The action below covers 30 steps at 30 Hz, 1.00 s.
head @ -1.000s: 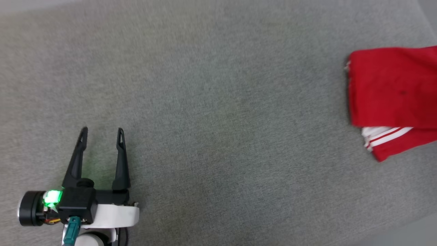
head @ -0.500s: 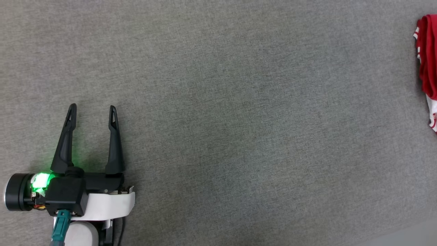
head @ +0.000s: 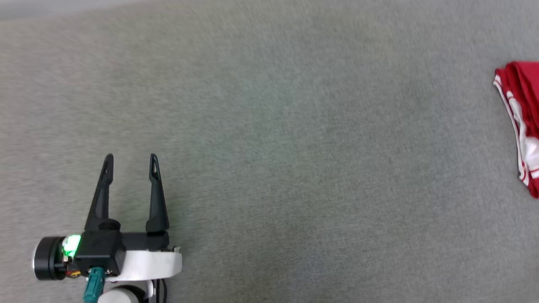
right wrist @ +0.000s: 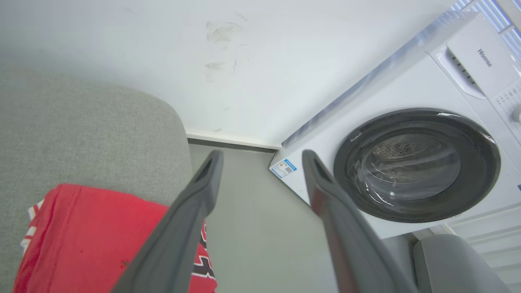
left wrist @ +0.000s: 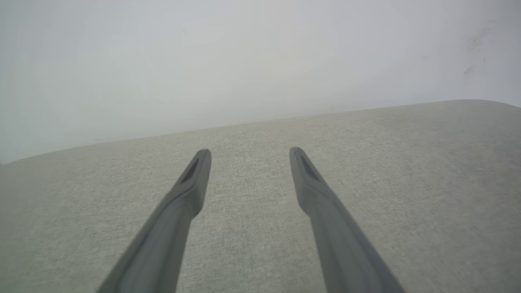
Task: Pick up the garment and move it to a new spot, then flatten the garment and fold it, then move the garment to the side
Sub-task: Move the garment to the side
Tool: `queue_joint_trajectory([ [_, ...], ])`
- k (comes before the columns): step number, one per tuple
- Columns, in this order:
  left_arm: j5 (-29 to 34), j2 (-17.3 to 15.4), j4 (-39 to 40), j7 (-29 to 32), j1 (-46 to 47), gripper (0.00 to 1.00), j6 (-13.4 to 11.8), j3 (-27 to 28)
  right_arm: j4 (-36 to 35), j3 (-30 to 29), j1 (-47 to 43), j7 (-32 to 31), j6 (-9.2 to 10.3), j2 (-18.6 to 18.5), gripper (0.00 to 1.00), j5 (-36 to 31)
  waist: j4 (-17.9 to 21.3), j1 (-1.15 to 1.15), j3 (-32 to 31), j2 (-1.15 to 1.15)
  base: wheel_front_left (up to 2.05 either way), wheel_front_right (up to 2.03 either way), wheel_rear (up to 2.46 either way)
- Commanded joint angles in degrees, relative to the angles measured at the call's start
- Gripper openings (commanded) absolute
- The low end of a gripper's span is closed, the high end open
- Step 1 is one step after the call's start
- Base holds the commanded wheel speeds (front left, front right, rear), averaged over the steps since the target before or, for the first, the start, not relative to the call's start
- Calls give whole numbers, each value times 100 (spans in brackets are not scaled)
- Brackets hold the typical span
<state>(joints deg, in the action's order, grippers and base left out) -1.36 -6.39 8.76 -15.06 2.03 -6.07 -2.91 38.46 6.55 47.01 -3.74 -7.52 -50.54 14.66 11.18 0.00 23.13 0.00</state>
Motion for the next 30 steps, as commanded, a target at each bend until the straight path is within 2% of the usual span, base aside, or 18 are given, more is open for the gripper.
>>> queue_joint_trajectory([
  [1,-27,34,-35,-13,-97,100,-8,5,24,-90,43,201,7,121,100,-114,-257,0,-375,0,0,0,0],
  [6,-19,123,-123,-14,-315,100,-12,-46,-63,-431,-147,1253,7,705,100,-695,-511,0,-838,0,0,0,0],
  [10,-16,176,-194,-14,-536,100,-32,-50,-444,-647,-434,1741,7,1296,100,-1079,-665,0,-1171,0,0,0,0],
  [12,-8,192,-234,-14,-650,100,-31,-52,-735,-737,-682,1835,7,1638,100,-1200,-730,0,-1325,0,0,0,0],
  [13,18,218,-291,-13,-776,100,-50,-59,-1276,-806,-1115,1882,6,2114,100,-1196,-826,0,-1533,0,0,0,0],
  [19,-1,240,-401,-14,-970,100,-53,-18,-2460,-753,-2276,1887,6,2951,100,-1162,-966,0,-1815,0,0,0,0],
  [23,4,251,-473,-13,-1058,100,-26,-16,-2917,-839,-2964,1890,6,3516,100,-1134,-1018,0,-1966,0,0,0,0],
  [30,11,272,-569,-13,-1186,100,11,-63,-3254,-988,-3886,1890,6,4226,100,-1176,-1094,0,-2186,0,0,0,0],
])
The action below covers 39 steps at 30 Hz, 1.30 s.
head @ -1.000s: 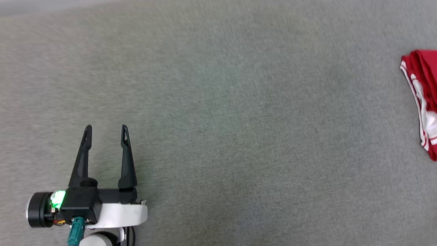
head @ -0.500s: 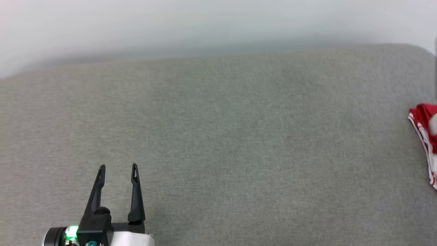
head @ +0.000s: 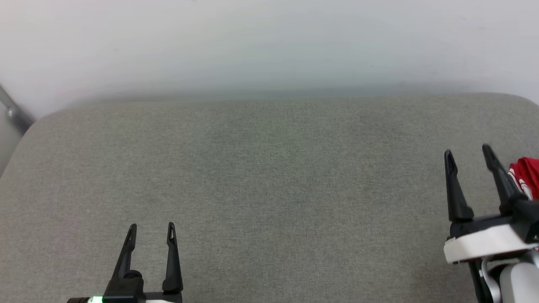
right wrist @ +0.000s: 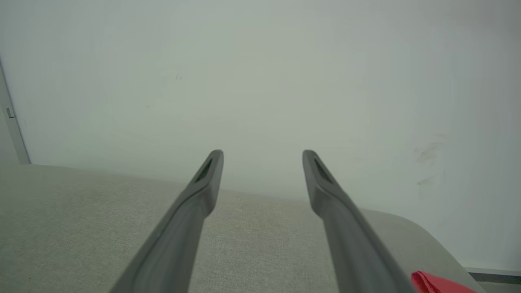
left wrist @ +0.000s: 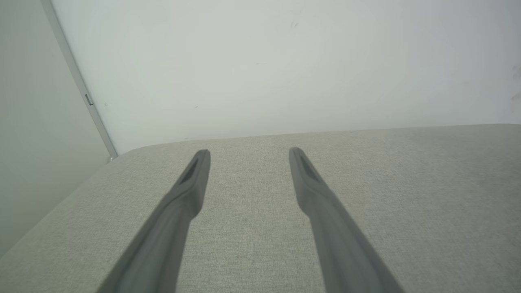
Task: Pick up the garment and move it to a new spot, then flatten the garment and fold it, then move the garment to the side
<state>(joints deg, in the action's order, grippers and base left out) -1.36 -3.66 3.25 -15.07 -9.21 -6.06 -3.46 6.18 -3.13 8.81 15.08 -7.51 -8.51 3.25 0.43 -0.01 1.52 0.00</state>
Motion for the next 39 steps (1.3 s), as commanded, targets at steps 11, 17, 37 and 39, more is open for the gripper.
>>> queue_joint_trajectory([
  [11,-17,28,-152,-11,-160,100,75,-64,-310,-247,-1081,9,5,493,100,123,-119,1,-220,0,0,0,0],
  [17,-35,44,-236,-12,-220,100,79,-88,-487,-229,-1422,9,5,560,100,170,-150,1,-308,0,0,0,0],
  [37,-116,71,-398,-12,-281,100,200,-70,-922,-240,-2114,9,5,577,100,535,-205,1,-464,0,0,0,0],
  [39,-130,73,-407,-12,-272,100,209,-69,-921,-234,-2118,9,5,578,100,527,-214,1,-459,0,0,0,0],
])
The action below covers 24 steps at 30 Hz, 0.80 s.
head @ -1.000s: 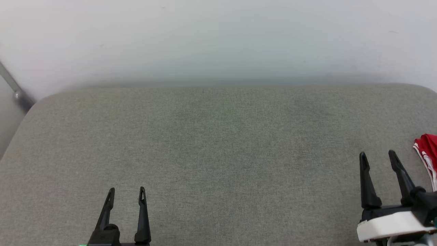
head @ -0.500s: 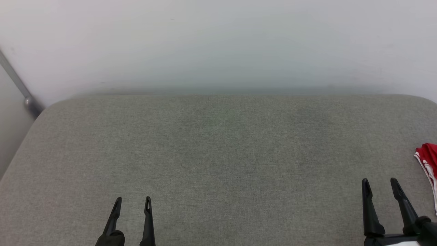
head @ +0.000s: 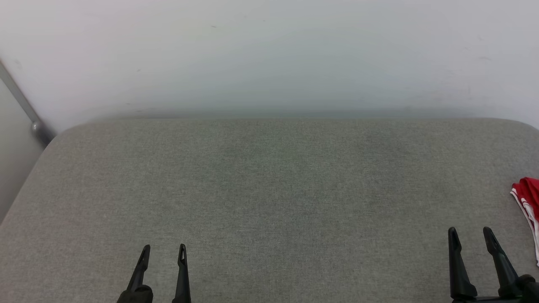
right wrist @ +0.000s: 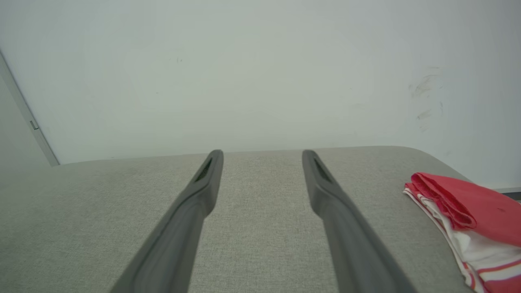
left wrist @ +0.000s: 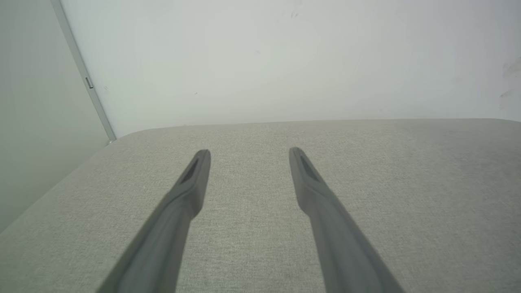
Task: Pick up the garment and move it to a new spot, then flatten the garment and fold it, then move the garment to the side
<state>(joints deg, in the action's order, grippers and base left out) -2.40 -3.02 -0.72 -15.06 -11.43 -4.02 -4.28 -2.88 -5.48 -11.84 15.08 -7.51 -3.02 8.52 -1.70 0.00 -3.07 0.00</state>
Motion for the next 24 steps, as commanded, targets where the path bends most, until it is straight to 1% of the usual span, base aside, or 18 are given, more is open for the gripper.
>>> queue_joint_trajectory([
  [1,-32,10,-18,-13,-47,100,10,13,-11,9,-51,9,5,28,100,-1,-6,0,4,0,0,0,0],
  [3,-49,11,-27,-13,-47,100,19,19,-1,28,-47,9,5,28,100,0,-10,0,9,0,0,0,0],
  [4,-48,2,-27,1,0,0,8,9,7,32,1,0,0,0,0,3,-11,0,10,0,0,0,0],
  [8,-54,2,-244,28,-11,0,6,-16,218,51,-20,-11,-1,1,0,9,-11,0,10,0,0,0,0],
  [9,-141,1,-250,37,-8,0,15,-17,238,59,-11,-26,-1,1,0,91,-10,0,12,0,0,0,0],
  [24,-2018,-100,-457,356,351,0,235,73,518,123,359,-373,0,-75,0,1827,12,0,50,0,0,0,0],
])
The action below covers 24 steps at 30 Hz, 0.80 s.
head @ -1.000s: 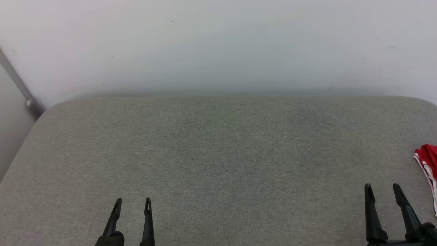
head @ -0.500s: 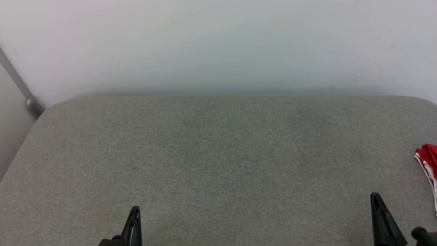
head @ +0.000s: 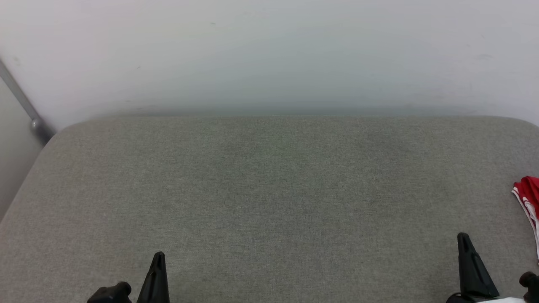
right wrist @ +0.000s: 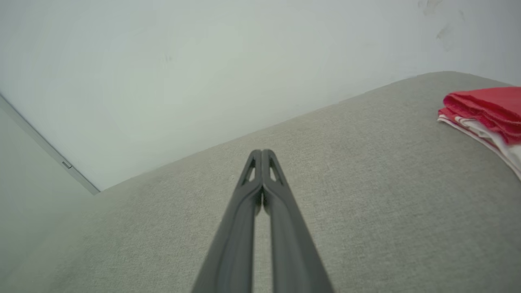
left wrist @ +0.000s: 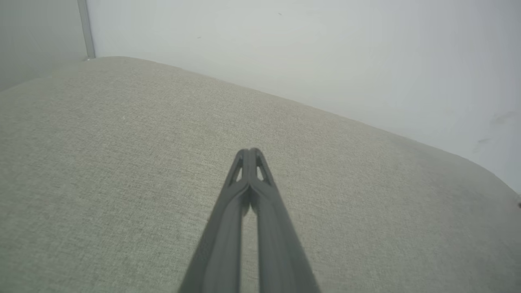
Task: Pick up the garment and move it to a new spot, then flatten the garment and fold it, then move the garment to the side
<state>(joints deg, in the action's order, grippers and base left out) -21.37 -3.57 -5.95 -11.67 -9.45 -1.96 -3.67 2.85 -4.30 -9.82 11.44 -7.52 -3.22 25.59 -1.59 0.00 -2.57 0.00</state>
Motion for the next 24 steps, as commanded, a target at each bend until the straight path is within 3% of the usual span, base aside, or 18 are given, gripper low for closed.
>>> queue_joint_trajectory([
  [1,-234,-50,49,39,175,0,45,18,-39,8,179,-31,1,-58,0,223,2,0,2,0,0,0,0],
  [24,-2464,-123,-215,465,626,0,330,179,306,40,632,-492,2,-111,0,2290,35,0,60,0,0,0,0],
])
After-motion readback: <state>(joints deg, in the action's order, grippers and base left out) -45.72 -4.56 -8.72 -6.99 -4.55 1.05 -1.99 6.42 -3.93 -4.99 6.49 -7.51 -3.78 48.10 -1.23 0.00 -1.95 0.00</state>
